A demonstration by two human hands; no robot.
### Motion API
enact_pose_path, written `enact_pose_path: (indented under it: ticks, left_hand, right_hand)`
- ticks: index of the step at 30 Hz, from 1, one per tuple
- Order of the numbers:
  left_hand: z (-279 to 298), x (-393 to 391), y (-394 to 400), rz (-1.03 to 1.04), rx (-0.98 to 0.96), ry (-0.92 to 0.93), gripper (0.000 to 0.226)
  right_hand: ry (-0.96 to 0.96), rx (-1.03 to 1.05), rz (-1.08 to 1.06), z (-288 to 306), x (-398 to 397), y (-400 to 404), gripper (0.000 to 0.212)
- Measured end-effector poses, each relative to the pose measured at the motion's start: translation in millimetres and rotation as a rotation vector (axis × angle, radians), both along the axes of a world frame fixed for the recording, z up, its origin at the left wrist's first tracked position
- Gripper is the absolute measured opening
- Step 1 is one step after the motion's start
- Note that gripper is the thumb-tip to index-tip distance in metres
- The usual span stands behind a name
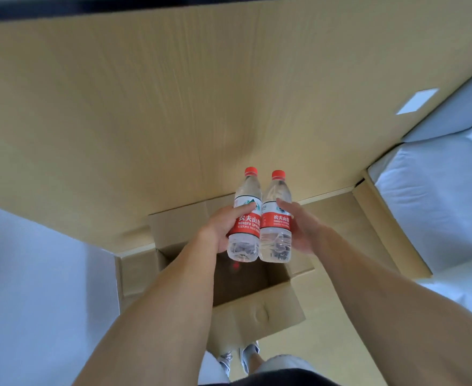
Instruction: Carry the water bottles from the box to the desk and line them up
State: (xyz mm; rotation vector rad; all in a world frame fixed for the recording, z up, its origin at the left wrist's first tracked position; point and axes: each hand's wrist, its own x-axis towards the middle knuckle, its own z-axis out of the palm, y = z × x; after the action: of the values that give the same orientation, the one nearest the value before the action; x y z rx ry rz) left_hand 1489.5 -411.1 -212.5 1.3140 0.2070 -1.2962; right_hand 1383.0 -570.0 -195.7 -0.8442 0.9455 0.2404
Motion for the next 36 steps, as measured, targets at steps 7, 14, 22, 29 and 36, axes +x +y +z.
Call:
enact_pose_path:
  ticks: [7,14,22,29,36]
  left_hand:
    - [38,-18,-37,-0.148,-0.095,0.003,0.047]
    - [70,-66,-77,-0.388,-0.138,-0.054,0.055]
    - [89,-150,-115,-0.589,-0.215,-0.088,0.044]
    - [105,-263,-154,-0.860,-0.200,-0.141,0.048]
    - [106,-416,-179,-1.022,-0.162,-0.130,0.044]
  right_hand:
    - [-0.002,-0.062,-0.162,37,-39,-11,0.066]
    - [-0.101,0.041,-0.421,54,-120,-23,0.063]
    - [-0.286,0.058,-0.655,70,-227,-26,0.061]
    - [-0.335,-0.079,-0.833,80,-349,-27,0.070]
    - [-0.335,-0.151,-1.023,88,-502,-8,0.059]
